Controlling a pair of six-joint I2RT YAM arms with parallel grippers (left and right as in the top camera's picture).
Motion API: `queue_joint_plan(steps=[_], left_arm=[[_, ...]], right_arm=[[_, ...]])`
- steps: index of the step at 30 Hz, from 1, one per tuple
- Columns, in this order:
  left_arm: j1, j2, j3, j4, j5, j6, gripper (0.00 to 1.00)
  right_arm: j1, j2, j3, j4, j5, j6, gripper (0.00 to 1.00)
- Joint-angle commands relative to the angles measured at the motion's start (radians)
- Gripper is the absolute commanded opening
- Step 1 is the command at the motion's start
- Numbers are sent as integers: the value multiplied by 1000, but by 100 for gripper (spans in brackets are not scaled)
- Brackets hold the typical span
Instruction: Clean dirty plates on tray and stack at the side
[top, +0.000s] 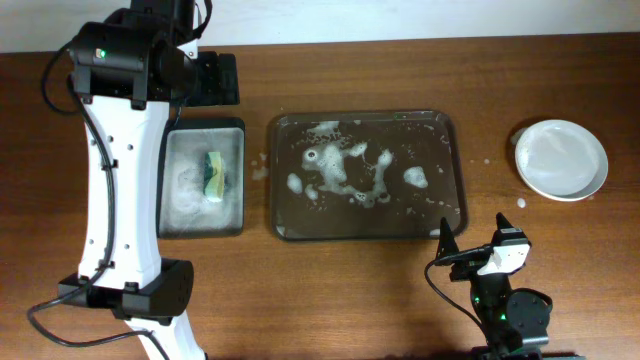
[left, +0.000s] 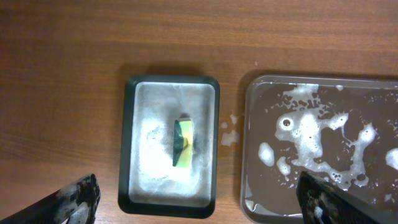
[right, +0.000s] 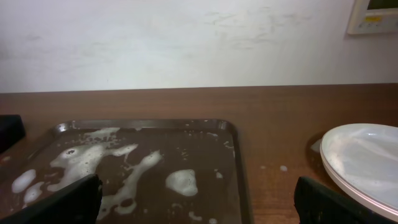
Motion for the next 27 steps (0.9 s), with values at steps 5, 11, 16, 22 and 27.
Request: queue_joint_plan(steps=[5, 11, 16, 22, 27], left_arm=[[7, -6, 9, -1, 7, 16, 99], [6, -6, 9, -46, 10, 16, 99], [5, -45, 9, -20, -20, 16, 99], [5, -222, -175, 241, -20, 16, 99], [10, -489, -632, 624, -20, 40, 99]], right_arm=[[11, -8, -7, -2, -6, -7, 98], [11, -8, -7, -2, -6, -7, 98], [11, -8, -7, -2, -6, -7, 98], [11, -8, -7, -2, -6, -7, 98], [11, -8, -7, -2, -6, -7, 98]])
